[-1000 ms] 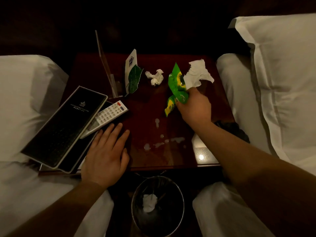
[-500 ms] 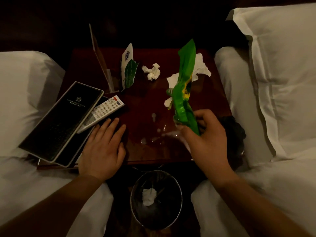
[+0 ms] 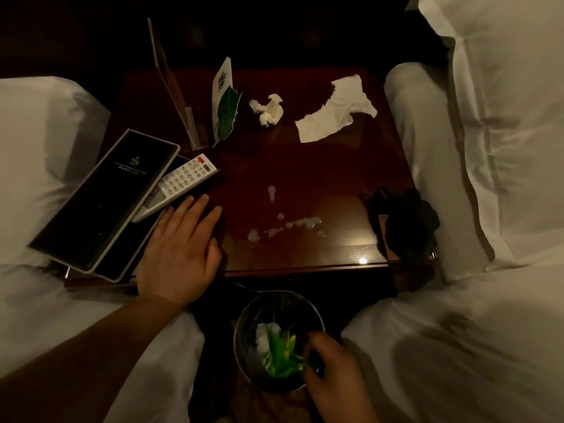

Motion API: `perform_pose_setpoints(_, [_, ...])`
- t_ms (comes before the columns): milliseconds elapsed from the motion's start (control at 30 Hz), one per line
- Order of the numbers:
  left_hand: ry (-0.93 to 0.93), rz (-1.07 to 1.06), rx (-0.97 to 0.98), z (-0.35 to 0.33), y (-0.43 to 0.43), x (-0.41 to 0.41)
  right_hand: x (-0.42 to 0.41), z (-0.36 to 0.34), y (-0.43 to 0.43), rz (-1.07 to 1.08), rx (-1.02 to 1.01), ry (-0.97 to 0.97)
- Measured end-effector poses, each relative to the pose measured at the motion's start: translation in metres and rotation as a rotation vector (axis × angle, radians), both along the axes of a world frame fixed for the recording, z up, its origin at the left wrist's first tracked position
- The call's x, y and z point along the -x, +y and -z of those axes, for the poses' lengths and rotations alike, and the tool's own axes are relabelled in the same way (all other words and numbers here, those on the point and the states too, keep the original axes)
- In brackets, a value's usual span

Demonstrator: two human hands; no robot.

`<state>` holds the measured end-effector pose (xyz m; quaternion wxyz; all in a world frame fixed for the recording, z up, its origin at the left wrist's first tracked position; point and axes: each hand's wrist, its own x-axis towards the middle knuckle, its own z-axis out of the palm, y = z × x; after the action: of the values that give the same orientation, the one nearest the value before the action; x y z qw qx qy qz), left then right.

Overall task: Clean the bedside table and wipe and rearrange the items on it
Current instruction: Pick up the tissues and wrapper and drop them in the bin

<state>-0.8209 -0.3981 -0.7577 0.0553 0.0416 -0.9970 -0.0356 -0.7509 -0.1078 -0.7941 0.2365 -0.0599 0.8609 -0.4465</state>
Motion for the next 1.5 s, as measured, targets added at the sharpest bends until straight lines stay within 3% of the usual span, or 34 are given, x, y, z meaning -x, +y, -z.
perform_pose_setpoints(267, [0.041, 0.003, -0.01, 0.003, 0.001, 0.0, 0.0, 0.098, -0.019, 0.128, -0.237, -0.295])
perform_pose_setpoints(467, [0.052, 0.008, -0.016, 0.003, 0.0, -0.001, 0.001, 0.11, -0.024, 0.102, -0.291, -0.302])
perform_pose_setpoints(667, [0.026, 0.007, -0.015, 0.0, 0.001, -0.002, 0.011, 0.039, -0.017, 0.065, -0.097, -0.056])
perform_pose_setpoints(767, [-0.005, 0.005, -0.023, 0.0, 0.0, -0.003, 0.02, -0.019, -0.013, -0.012, 0.027, 0.158])
perform_pose_setpoints(900, [-0.026, 0.008, -0.03, -0.001, 0.0, -0.001, 0.079, -0.087, -0.018, -0.073, 0.097, 0.352])
perform_pose_setpoints(1100, [-0.029, 0.02, -0.035, -0.001, -0.001, 0.0, 0.233, -0.108, -0.052, 0.016, -0.157, 0.581])
perform_pose_setpoints(1267, [-0.02, 0.032, -0.027, -0.001, -0.002, 0.0, 0.323, -0.087, -0.07, 0.028, -0.542, 0.502])
perform_pose_setpoints(1400, [-0.031, 0.022, -0.024, -0.003, 0.0, 0.001, 0.354, -0.077, -0.074, 0.079, -0.681, 0.4])
perform_pose_setpoints(1500, [-0.042, 0.02, -0.018, -0.004, -0.001, 0.002, 0.361, -0.071, -0.079, 0.096, -0.704, 0.437])
